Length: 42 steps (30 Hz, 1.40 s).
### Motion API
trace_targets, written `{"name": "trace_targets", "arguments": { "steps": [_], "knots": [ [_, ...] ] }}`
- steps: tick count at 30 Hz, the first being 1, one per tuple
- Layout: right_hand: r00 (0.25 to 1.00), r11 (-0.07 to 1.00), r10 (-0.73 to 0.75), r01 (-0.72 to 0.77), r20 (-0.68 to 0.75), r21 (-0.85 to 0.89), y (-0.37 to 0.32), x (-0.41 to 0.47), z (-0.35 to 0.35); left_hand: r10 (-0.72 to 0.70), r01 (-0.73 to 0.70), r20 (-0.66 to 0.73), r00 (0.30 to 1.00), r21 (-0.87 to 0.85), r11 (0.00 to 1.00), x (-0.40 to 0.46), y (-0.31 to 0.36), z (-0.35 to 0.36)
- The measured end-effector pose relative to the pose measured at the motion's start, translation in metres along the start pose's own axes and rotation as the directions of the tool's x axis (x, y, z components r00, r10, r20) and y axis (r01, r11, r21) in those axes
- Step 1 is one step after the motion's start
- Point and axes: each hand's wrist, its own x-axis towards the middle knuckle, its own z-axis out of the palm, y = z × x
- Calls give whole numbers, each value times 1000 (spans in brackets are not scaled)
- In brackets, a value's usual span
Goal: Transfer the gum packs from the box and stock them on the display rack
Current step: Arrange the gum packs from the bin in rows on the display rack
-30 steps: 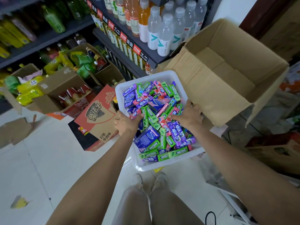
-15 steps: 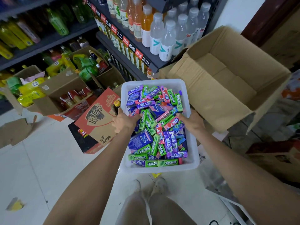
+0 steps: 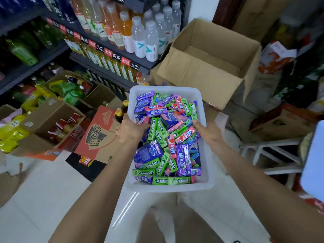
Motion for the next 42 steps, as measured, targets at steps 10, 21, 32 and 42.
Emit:
{"name": "trace_targets", "arguments": {
  "steps": [10, 21, 32, 42],
  "knots": [
    [962, 971, 149, -99, -227, 217, 74, -75, -95, 261, -276, 155, 953, 84, 958, -91, 50, 39],
    [888, 930, 233, -85, -397, 357, 218, -96, -280, 411, -433, 298, 861, 8, 901, -256, 137, 193],
    [852, 903, 307, -120, -425, 412, 349, -52, -444, 469, -485, 372, 801, -56, 873, -382, 198, 359],
    [841, 880, 387, -215, -377, 423, 408, 10, -499, 398, -438, 437, 807, -11, 899, -392, 239, 484]
  ]
}}
